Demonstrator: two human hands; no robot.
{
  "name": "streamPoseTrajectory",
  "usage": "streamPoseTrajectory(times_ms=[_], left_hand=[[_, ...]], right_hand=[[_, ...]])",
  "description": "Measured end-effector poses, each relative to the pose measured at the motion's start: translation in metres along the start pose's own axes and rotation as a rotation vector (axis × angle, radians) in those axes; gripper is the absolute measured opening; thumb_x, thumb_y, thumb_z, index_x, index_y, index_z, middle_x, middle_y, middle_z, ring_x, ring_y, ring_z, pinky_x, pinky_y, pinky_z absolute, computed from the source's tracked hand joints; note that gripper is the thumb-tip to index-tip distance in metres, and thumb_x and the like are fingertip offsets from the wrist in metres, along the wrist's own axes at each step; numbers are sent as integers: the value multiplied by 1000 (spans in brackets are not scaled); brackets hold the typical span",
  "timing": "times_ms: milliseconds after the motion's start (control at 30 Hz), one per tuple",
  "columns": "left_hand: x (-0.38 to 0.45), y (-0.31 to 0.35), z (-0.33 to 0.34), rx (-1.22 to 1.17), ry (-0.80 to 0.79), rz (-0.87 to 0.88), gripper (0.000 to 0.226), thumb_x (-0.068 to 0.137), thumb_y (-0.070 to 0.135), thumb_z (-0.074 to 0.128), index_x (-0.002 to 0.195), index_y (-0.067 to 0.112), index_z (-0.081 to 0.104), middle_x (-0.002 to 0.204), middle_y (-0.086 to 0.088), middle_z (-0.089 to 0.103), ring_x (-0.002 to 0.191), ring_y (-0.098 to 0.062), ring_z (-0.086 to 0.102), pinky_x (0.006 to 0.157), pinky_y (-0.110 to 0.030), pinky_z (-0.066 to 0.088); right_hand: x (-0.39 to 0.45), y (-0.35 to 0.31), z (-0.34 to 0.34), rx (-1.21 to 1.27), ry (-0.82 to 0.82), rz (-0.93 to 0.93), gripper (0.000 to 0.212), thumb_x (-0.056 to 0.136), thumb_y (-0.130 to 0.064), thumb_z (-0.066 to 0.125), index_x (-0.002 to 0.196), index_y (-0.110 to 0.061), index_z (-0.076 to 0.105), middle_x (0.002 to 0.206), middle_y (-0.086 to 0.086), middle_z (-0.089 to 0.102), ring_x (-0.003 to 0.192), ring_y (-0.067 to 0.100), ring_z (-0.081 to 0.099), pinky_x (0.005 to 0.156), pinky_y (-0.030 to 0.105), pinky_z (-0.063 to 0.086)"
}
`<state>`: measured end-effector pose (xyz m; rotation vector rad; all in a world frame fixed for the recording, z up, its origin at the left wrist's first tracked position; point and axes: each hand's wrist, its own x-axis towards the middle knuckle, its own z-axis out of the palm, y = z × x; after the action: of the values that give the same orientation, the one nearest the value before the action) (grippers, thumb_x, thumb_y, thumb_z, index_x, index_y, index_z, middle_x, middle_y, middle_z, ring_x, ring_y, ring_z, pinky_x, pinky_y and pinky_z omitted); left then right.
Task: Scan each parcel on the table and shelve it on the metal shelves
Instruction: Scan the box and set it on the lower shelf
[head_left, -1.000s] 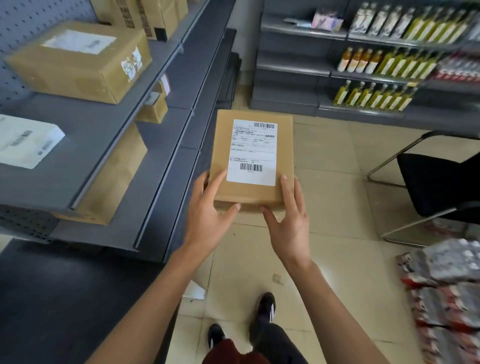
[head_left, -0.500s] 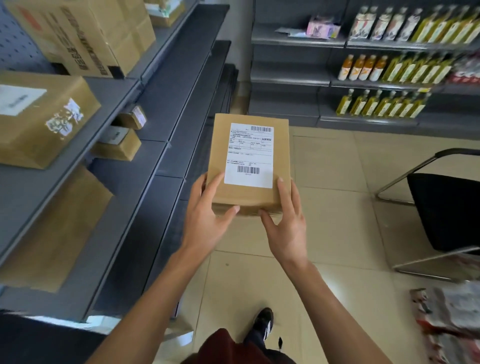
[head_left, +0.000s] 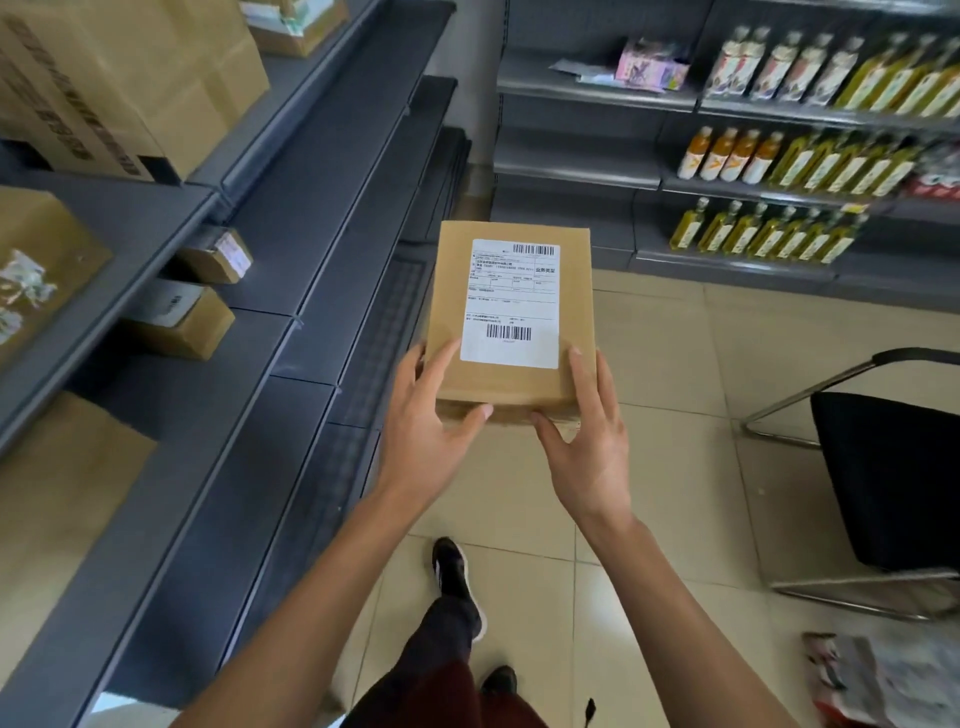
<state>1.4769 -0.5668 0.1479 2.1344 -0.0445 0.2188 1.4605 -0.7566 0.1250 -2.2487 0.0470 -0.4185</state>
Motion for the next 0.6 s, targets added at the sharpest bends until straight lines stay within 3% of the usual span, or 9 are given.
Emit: streamPoseTrajectory(times_ms=[67, 267, 467, 600], left_hand=[[26, -7, 7, -16, 1, 1, 77, 84, 33, 81, 150, 40, 42, 161, 2, 30, 148, -13, 29, 116, -34, 31], [115, -17, 24, -46, 11, 9, 78, 78, 43, 75, 148, 47, 39, 160, 4, 31, 147, -12, 32, 117, -35, 34], [186, -24, 37, -76, -10, 30, 76, 81, 41, 76, 147, 48, 39, 160, 7, 30, 148, -10, 30, 118, -36, 35], [223, -27, 42, -45, -9, 35, 75, 80, 46, 72, 147, 51, 37, 160, 10, 28, 149, -10, 28, 117, -37, 35]], right_hand=[[26, 4, 7, -7, -10, -2, 87, 92, -21, 75, 158, -40, 22, 168, 4, 21, 151, 22, 27, 111, 45, 41], [113, 10, 24, -47, -21, -18, 84, 93, -20, 74, 159, -35, 26, 168, 8, 21, 152, 23, 26, 115, 34, 34], [178, 17, 39, -93, 13, -36, 84, 91, -18, 75, 159, -31, 27, 167, 7, 24, 151, 27, 30, 112, 42, 39], [214, 19, 52, -63, 11, -21, 85, 90, -17, 76, 159, -30, 28, 166, 9, 26, 152, 26, 28, 114, 34, 33]])
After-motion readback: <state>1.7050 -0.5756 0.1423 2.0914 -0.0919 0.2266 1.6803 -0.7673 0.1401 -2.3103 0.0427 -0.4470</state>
